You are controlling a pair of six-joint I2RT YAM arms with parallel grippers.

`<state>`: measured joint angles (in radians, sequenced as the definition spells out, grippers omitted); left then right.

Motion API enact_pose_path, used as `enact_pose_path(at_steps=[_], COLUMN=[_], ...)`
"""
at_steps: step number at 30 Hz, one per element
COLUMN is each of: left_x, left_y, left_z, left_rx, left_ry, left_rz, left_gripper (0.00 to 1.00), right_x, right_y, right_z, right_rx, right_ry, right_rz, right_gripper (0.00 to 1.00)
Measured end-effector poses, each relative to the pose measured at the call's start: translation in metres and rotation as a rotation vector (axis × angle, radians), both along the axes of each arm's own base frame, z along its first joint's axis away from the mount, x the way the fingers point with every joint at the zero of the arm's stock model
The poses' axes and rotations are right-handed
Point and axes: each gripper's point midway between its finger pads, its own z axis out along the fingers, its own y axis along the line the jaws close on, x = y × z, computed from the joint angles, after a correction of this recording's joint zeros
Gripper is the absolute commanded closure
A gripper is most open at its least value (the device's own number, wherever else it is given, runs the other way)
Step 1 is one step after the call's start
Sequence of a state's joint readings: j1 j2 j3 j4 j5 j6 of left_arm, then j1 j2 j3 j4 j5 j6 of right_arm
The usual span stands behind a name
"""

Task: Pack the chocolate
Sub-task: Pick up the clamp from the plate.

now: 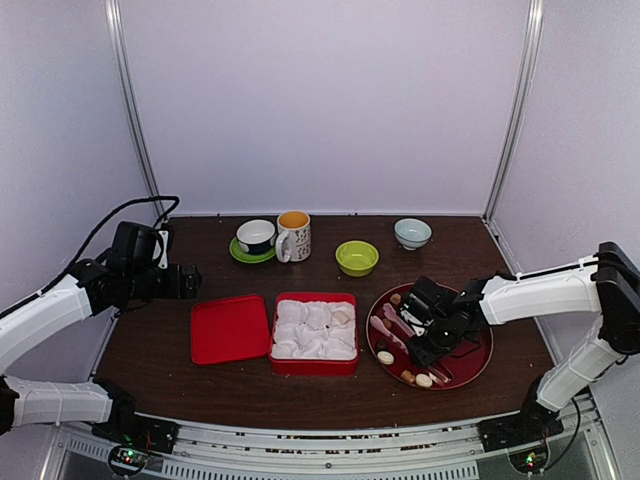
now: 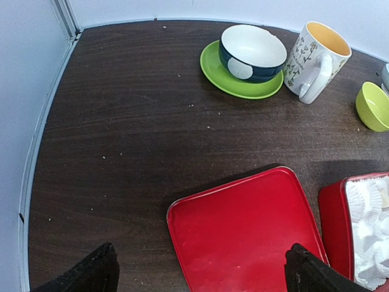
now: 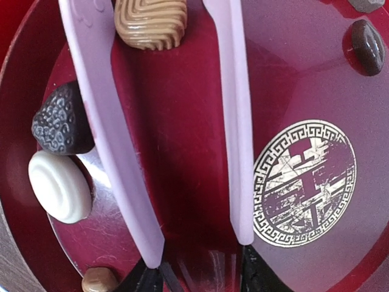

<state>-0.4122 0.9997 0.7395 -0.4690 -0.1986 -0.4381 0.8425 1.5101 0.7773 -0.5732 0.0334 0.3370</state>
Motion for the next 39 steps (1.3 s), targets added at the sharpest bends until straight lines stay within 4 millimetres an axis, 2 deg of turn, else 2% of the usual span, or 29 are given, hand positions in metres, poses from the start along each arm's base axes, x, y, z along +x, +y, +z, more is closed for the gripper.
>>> enact_pose_path(at_steps=[5, 13, 19, 28, 39], left_x=[0.000, 0.000, 0.000, -0.001, -0.001], left_y=[0.000, 0.000, 0.000, 0.000, -0.002], left_z=[0.000, 0.000, -0.001, 0.000, 0.000], left_rx=[0.000, 0.001, 0.001, 0.000, -0.008], left_ry=[0.000, 0.002, 0.004, 0.002, 0.006], left_rz=[0.000, 0.000, 0.000, 0.000, -0.009], left_gripper=[0.02, 0.02, 0.02, 0.02, 0.02], right_x=[-0.001, -0.004, -0.003, 0.003, -0.007], right_y=[-0.001, -0.006, -0.007, 0.002, -0.006], right_z=[0.000, 0.003, 0.017, 0.062, 0.071], right_rx=[-0.014, -0.045, -0.048, 0.025, 0.019], right_ry=[0.007, 0.030, 0.024, -0.032, -0.008], right_rz=[0.014, 0.018, 0.019, 0.024, 0.017], right_gripper=[0.73, 0.78, 0.79, 0.79, 0.76])
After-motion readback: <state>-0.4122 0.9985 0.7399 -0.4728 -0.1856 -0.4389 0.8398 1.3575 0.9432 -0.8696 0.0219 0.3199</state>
